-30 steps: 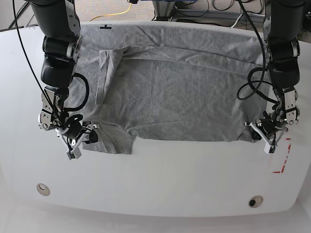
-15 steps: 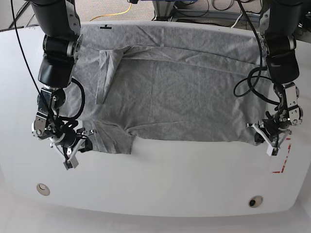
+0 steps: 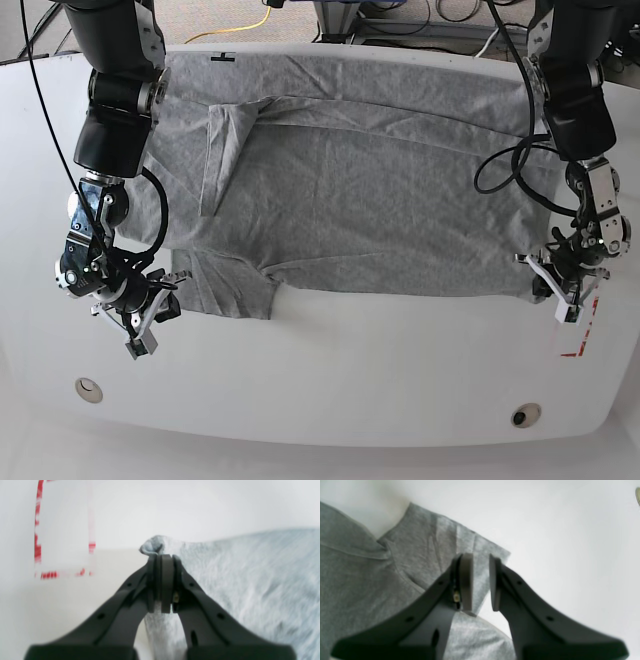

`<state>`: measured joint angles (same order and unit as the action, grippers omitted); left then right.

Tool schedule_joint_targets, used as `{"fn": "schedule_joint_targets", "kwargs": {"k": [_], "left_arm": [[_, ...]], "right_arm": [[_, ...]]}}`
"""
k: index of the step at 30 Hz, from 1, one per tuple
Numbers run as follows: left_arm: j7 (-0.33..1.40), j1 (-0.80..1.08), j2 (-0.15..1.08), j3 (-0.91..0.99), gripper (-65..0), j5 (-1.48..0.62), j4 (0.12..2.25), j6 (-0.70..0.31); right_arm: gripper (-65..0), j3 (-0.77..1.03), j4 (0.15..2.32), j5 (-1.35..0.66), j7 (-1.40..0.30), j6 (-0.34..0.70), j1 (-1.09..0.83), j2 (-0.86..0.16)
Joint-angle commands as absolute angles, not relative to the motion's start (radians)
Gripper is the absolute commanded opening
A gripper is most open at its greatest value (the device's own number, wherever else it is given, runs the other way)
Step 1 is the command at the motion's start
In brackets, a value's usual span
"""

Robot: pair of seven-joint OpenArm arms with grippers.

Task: Layout the t-shirt on the table in an organized manner, then fold the t-shirt properly
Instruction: 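Lift the hem with both grippers and fold it over toward the folded shoulder edge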

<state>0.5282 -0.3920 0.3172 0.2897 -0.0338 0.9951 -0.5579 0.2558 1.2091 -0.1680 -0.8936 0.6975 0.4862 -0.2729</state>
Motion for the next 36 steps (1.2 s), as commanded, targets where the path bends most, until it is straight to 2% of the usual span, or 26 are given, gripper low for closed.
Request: {"fn": "schedule_joint_targets", "kwargs": {"k": [1,2,4,7,9,20,31,36], "left_arm": [[0.507,-0.420,0.332,0.294,-65.0,-0.044,1.017,-0.555],[0.507,-0.420,0.332,0.294,-65.0,-0.044,1.017,-0.555],[0.507,-0.420,0.331,0.294,-65.0,-0.044,1.020,-0.555],[0.509,-0.420,0.331,0.294,-65.0,-0.044,1.017,-0.555],[0.509,-0.420,0.331,0.294,-65.0,-0.044,1.017,-0.555],[0.509,-0.420,0.331,0.294,-65.0,-0.044,1.020,-0.556],[0.535,-0.420,0.331,0.294,-65.0,-0.044,1.021,-0.590],[0.542,-0.420,0.331,0.294,-65.0,-0.044,1.021,-0.590]], "right_arm": [[-47.1,0.259,1.179,-0.182,-0.839,0.698,0.518,-0.285],[-45.0,0.259,1.165,-0.182,-0.828,0.698,0.518,-0.285],[-35.0,0.259,1.104,-0.180,-0.777,0.698,0.518,-0.286],[-23.9,0.259,1.018,-0.180,-0.702,0.698,0.519,-0.288],[-20.9,0.259,0.972,-0.180,-0.656,0.698,0.519,-0.298],[-19.8,0.259,0.791,-0.194,-0.513,0.698,0.524,-0.325],[-20.5,0.260,0.737,-0.199,-0.498,0.698,0.516,-0.317],[-20.5,0.252,0.742,-0.271,-0.506,0.698,0.495,-0.298]]}}
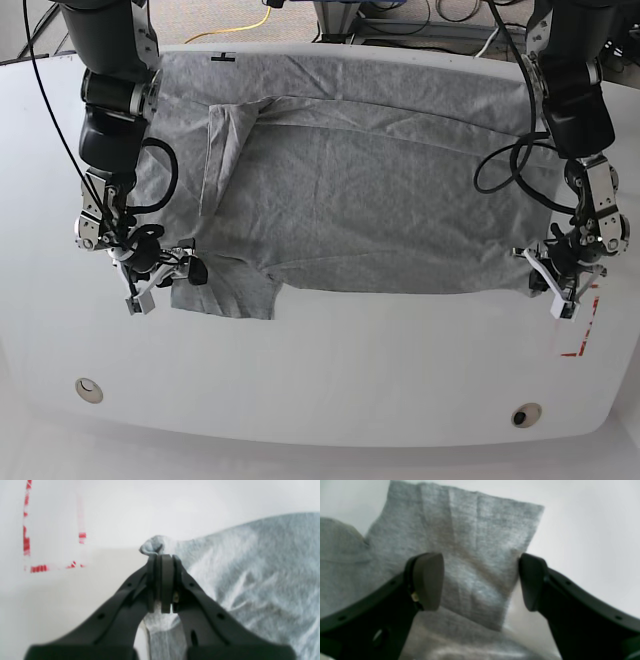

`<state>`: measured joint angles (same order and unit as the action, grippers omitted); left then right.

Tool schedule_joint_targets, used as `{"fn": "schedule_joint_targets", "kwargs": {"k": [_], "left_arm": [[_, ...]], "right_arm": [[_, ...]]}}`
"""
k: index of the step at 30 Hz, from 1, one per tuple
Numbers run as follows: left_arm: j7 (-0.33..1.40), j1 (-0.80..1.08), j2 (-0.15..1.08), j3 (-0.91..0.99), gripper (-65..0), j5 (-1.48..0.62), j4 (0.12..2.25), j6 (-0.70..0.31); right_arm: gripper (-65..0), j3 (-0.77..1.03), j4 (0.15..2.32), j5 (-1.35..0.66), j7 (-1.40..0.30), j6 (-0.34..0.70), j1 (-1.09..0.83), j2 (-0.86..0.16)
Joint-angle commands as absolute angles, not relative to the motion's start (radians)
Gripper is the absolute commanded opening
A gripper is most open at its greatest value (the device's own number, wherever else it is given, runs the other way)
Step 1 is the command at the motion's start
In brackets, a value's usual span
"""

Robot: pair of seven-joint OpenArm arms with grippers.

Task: Layout the t-shirt on the table in an organized manner, then fold the t-shirt properly
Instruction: 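Lift the hem with both grippers and fold it over toward the folded shoulder edge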

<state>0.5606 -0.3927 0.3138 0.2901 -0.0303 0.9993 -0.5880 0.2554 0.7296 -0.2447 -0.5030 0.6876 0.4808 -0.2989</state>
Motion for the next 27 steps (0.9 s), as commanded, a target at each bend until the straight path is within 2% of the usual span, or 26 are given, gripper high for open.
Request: {"fn": "schedule_joint_targets", "kwargs": {"k": [1,10,12,15,19,20,24,27], "left_arm": [[0.542,-0.420,0.331,0.294,-65.0,-0.044,1.021,-0.590],[0.542,-0.421,0.331,0.294,-65.0,-0.044,1.023,-0.591],[0.542,-0.421,0.331,0.294,-65.0,-0.044,1.023,-0.591],[0.542,-0.421,0.331,0.294,-65.0,-0.044,1.023,-0.591],[0.542,-0.421,0.331,0.294,-65.0,-0.044,1.023,-0.591],[0.542,-0.421,0.331,0.294,-65.0,-0.044,1.023,-0.591],[0.542,-0.423,0.331,0.294,-65.0,-0.044,1.023,-0.591],[0.542,-0.426,0.329,0.294,-65.0,-0.045,1.024,-0.591]], "right_arm": [[-20.5,0.252,0.748,-0.275,-0.513,0.698,0.493,-0.295],[-20.8,0.252,0.779,-0.282,-0.547,0.698,0.490,-0.265],[-23.3,0.252,0.779,-0.282,-0.547,0.698,0.490,-0.265],[-35.5,0.254,0.779,-0.282,-0.545,0.698,0.490,-0.265],[-61.4,0.254,0.779,-0.280,-0.545,0.698,0.492,-0.268],[-64.5,0.251,0.779,-0.280,-0.545,0.698,0.492,-0.274],[-62.0,0.251,0.779,-0.280,-0.545,0.698,0.507,-0.288],[-62.9,0.251,0.779,-0.280,-0.552,0.698,0.519,-0.292]]}}
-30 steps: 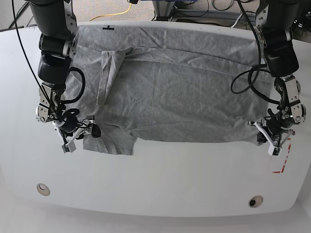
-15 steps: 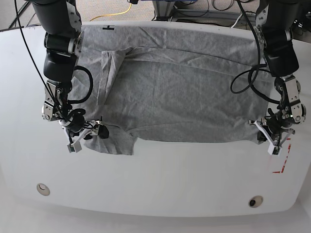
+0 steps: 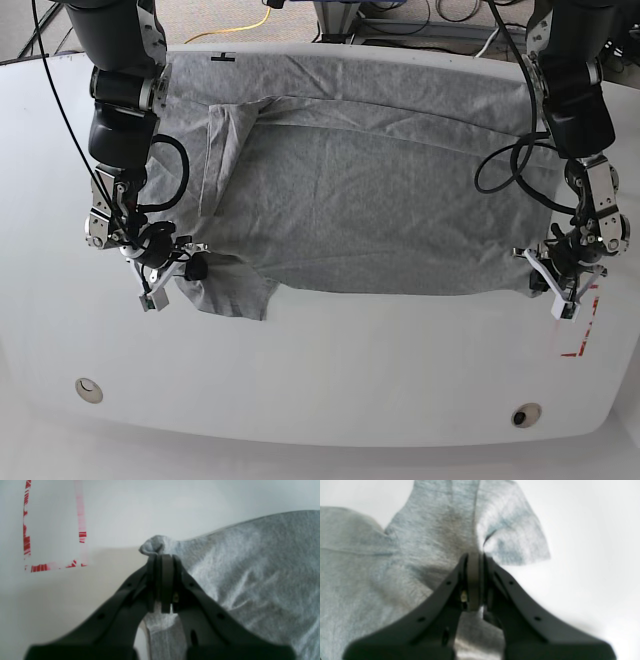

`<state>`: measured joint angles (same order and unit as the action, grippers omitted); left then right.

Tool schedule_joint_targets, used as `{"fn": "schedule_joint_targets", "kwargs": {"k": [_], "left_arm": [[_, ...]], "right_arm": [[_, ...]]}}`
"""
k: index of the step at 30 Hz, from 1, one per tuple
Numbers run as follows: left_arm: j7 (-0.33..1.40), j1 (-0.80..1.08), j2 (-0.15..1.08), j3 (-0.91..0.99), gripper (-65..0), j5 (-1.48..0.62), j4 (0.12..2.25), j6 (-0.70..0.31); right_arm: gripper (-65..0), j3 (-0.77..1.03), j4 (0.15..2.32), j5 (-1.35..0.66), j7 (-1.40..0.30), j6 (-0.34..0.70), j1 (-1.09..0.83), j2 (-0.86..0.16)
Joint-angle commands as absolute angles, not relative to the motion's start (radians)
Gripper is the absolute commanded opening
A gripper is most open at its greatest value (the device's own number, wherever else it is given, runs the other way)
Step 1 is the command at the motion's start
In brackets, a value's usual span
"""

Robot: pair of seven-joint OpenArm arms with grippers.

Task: Layout the t-shirt on the table in an organized manner, then fold the t-shirt properly
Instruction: 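Lift the hem with both grippers and fold it over toward the folded shoulder edge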

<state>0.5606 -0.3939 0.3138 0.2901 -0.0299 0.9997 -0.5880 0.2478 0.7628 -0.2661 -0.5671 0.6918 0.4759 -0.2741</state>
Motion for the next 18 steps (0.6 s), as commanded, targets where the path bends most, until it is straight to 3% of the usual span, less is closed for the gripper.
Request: {"fn": "schedule_joint_targets", "kwargs": {"k": [1,18], "left_arm": [[0.542,-0.426,0.329,0.294,-65.0,-0.045,1.027,-0.591],[0.615,-0.420,0.323,0.297,-65.0,-0.047,1.264,-0.591]], "right_arm": [[-63.6,0.251,0.780,-0.280,-0.558,0.698,0.521,-0.292],[-64.4,0.259,1.231,-0.286,-0.898,0.698,0.492,-0.331]]}}
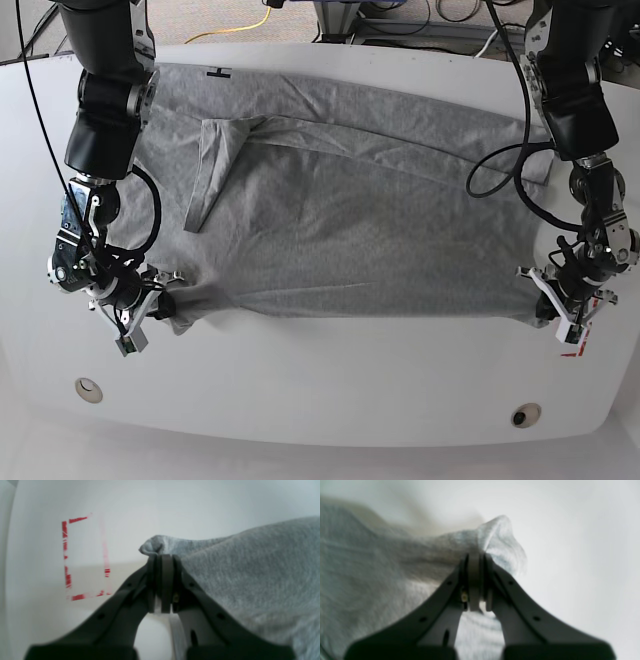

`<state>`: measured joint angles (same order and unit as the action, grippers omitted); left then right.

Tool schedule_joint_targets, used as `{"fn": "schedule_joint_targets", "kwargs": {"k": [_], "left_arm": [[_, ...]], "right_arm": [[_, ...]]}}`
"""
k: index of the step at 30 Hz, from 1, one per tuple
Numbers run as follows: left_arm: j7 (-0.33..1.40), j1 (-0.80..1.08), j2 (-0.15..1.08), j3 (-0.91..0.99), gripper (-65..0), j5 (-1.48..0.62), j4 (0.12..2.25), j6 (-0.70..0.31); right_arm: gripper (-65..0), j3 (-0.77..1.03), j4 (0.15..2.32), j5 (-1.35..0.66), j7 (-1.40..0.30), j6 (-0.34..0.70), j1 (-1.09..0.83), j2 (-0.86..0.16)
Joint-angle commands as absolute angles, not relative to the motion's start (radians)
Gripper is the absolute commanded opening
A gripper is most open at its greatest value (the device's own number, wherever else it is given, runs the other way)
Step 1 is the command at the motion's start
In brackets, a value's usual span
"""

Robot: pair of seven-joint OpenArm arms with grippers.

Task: Layout the t-shirt on the table in an organized manner, then fold the t-shirt properly
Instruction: 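Lift the hem with both grippers and fold it over toward the folded shoulder edge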

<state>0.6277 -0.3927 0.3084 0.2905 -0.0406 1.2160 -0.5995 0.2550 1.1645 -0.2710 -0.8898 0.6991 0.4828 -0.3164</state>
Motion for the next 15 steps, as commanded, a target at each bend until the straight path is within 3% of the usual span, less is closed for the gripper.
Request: {"fn": "schedule_joint_targets", "kwargs": {"k": [1,15], "left_arm": [[0.619,-0.418,0.317,0.297,-65.0,-0.047,1.271,-0.591],[0.700,-0.338,0.309,0.300,-65.0,-0.045,1.386,-0.674]], "right_arm": [[-64.4,0.259,1.256,-0.286,-0.914,0.698,0.486,-0.331],[-64.4,0.308,1.618,-0.286,-1.141,0.698,0.337,-0.308]]}}
